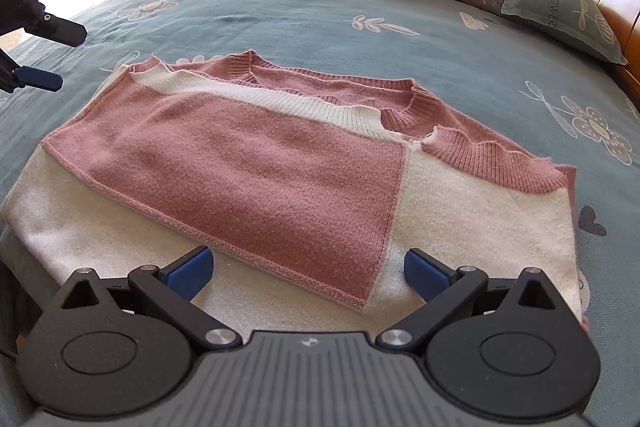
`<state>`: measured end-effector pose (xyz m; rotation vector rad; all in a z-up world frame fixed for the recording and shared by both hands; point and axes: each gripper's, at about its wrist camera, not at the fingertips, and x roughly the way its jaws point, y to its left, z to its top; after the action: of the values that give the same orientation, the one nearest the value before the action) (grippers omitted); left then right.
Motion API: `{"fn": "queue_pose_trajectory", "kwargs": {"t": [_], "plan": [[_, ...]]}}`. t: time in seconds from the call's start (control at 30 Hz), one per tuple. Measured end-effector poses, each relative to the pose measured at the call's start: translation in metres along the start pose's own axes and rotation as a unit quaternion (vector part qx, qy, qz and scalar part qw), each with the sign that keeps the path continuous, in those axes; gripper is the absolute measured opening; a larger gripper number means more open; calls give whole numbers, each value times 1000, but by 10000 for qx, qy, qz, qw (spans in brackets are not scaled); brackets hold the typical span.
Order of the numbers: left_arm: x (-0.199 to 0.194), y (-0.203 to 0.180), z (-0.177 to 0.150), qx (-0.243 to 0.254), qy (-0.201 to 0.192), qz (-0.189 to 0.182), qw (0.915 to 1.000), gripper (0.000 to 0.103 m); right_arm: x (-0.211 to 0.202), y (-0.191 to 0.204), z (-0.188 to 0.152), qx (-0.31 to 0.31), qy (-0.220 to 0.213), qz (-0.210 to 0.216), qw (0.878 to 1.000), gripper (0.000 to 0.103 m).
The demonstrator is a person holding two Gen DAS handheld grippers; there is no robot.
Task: Fold clothes
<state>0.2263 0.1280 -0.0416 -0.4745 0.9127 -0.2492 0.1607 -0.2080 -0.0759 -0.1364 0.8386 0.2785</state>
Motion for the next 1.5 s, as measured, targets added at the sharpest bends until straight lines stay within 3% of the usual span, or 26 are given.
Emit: {"fn": "queue_pose_trajectory", "kwargs": {"t": [0.2, 0.33, 0.5, 0.77, 0.93, 1.23, 1.5], "plan": [[13, 30, -12, -470, 433, -335, 9974, 95, 0, -3, 0, 117, -15, 41, 9999, 103], [25, 42, -18, -602, 587, -277, 9961, 95, 0, -3, 0, 125, -39, 39, 9999, 103], [40, 52, -19, -897, 784, -818, 9895, 95, 3, -1, 0, 41, -46, -11, 10000, 103], [68, 60, 10, -876, 795, -1308, 9843, 95, 8, 4, 3, -174, 10, -169, 9997, 103], [87, 64, 24, -1149, 749, -1603, 9775, 95, 8, 5, 3, -171, -6, -197, 9997, 103], [71, 66, -2, -917, 1684, -2113, 9584, 96, 7, 3, 1, -235, -69, -131, 9996, 103], [101, 61, 30, -1016, 1602, -2246, 9558, 96, 6, 2, 0, -234, -90, -98, 9996, 103]]}}
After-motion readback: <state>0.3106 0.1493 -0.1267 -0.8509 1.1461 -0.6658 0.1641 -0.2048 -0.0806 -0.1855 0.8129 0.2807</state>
